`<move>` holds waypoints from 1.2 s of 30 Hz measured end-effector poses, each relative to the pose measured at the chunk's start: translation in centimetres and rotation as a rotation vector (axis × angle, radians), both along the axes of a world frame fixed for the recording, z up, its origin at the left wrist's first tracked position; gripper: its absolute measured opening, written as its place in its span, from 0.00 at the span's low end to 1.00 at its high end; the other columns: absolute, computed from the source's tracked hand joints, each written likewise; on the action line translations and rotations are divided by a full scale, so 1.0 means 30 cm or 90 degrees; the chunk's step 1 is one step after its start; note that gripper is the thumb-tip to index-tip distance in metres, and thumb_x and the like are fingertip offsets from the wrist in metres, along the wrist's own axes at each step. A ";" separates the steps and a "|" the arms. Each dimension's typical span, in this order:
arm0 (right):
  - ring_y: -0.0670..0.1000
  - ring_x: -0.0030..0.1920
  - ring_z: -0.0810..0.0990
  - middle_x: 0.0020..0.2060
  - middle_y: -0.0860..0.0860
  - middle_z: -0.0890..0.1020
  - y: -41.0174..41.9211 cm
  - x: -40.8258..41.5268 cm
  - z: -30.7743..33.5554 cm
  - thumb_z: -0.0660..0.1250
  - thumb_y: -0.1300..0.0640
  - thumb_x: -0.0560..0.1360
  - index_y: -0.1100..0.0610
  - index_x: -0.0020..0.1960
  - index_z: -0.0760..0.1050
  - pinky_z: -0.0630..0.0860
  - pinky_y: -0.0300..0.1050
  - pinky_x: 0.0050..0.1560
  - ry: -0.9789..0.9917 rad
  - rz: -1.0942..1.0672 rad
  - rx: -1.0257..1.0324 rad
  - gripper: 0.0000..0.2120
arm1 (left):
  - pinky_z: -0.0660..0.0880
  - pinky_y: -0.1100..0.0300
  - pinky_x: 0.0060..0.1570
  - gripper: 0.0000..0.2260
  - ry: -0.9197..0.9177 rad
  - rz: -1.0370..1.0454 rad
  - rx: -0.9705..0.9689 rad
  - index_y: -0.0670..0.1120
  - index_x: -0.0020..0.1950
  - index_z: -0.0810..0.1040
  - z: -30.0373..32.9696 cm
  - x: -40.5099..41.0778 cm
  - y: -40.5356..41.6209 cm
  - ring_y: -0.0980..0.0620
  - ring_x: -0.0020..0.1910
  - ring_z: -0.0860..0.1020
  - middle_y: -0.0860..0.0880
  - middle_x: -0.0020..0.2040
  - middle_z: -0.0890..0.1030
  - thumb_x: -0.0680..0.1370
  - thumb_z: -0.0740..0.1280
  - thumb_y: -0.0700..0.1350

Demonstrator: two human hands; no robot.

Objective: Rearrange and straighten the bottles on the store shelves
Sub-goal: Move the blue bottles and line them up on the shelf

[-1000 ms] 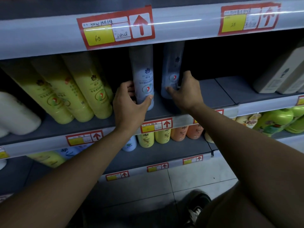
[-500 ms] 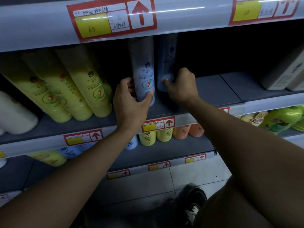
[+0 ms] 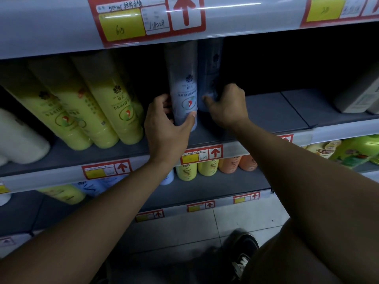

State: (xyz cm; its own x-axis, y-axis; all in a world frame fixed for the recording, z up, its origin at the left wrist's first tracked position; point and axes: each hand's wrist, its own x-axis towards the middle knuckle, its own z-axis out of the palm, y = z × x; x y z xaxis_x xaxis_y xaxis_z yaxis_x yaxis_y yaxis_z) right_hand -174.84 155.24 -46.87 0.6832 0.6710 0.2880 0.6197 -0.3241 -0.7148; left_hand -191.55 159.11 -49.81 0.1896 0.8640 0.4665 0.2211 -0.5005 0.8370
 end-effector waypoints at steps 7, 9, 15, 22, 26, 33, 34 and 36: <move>0.56 0.48 0.85 0.49 0.58 0.85 -0.002 -0.002 0.006 0.76 0.46 0.75 0.63 0.52 0.82 0.84 0.55 0.48 0.008 0.000 -0.002 0.19 | 0.83 0.53 0.51 0.25 0.005 0.010 0.013 0.51 0.65 0.74 0.012 -0.002 -0.015 0.58 0.56 0.81 0.52 0.60 0.81 0.73 0.79 0.53; 0.57 0.49 0.85 0.49 0.58 0.85 -0.001 -0.002 0.007 0.76 0.45 0.75 0.63 0.52 0.82 0.84 0.55 0.49 0.004 0.000 -0.005 0.20 | 0.83 0.53 0.51 0.25 0.007 0.015 0.014 0.51 0.66 0.74 0.014 -0.001 -0.018 0.58 0.56 0.81 0.52 0.60 0.80 0.73 0.79 0.53; 0.55 0.49 0.85 0.50 0.57 0.86 0.002 -0.008 0.010 0.76 0.46 0.76 0.63 0.53 0.83 0.84 0.53 0.49 0.009 0.010 -0.009 0.19 | 0.83 0.52 0.52 0.25 0.014 0.024 0.014 0.51 0.66 0.74 0.015 0.002 -0.022 0.58 0.57 0.81 0.52 0.60 0.80 0.73 0.78 0.54; 0.57 0.47 0.84 0.48 0.58 0.85 0.001 -0.002 0.007 0.75 0.45 0.76 0.63 0.50 0.82 0.83 0.55 0.47 -0.019 0.016 -0.035 0.20 | 0.82 0.50 0.54 0.28 0.034 0.011 0.007 0.49 0.69 0.74 0.016 -0.008 -0.021 0.56 0.58 0.80 0.53 0.62 0.79 0.74 0.77 0.56; 0.61 0.55 0.84 0.54 0.59 0.85 -0.020 -0.006 0.014 0.74 0.43 0.75 0.61 0.57 0.81 0.83 0.56 0.54 -0.037 0.034 -0.073 0.23 | 0.82 0.51 0.56 0.30 0.039 -0.003 -0.013 0.48 0.72 0.72 0.028 -0.026 -0.028 0.56 0.60 0.80 0.52 0.65 0.79 0.74 0.78 0.54; 0.67 0.63 0.76 0.63 0.65 0.77 -0.090 -0.022 0.050 0.74 0.52 0.77 0.65 0.63 0.73 0.74 0.56 0.62 -0.062 0.021 -0.107 0.23 | 0.81 0.49 0.56 0.29 0.042 -0.012 0.016 0.46 0.74 0.73 0.074 -0.089 -0.077 0.53 0.57 0.79 0.50 0.64 0.78 0.75 0.78 0.47; 0.67 0.63 0.76 0.63 0.65 0.76 -0.101 -0.019 0.050 0.74 0.53 0.77 0.65 0.64 0.73 0.74 0.56 0.62 -0.060 0.015 -0.101 0.22 | 0.81 0.49 0.55 0.28 0.041 -0.015 0.019 0.46 0.73 0.73 0.079 -0.093 -0.082 0.52 0.56 0.80 0.50 0.63 0.79 0.76 0.78 0.46; 0.66 0.62 0.77 0.62 0.64 0.77 -0.126 -0.028 0.060 0.74 0.55 0.76 0.64 0.64 0.74 0.75 0.56 0.61 -0.047 0.015 -0.074 0.21 | 0.81 0.50 0.54 0.25 0.035 -0.019 0.026 0.46 0.71 0.74 0.106 -0.115 -0.094 0.51 0.54 0.80 0.50 0.60 0.80 0.76 0.77 0.45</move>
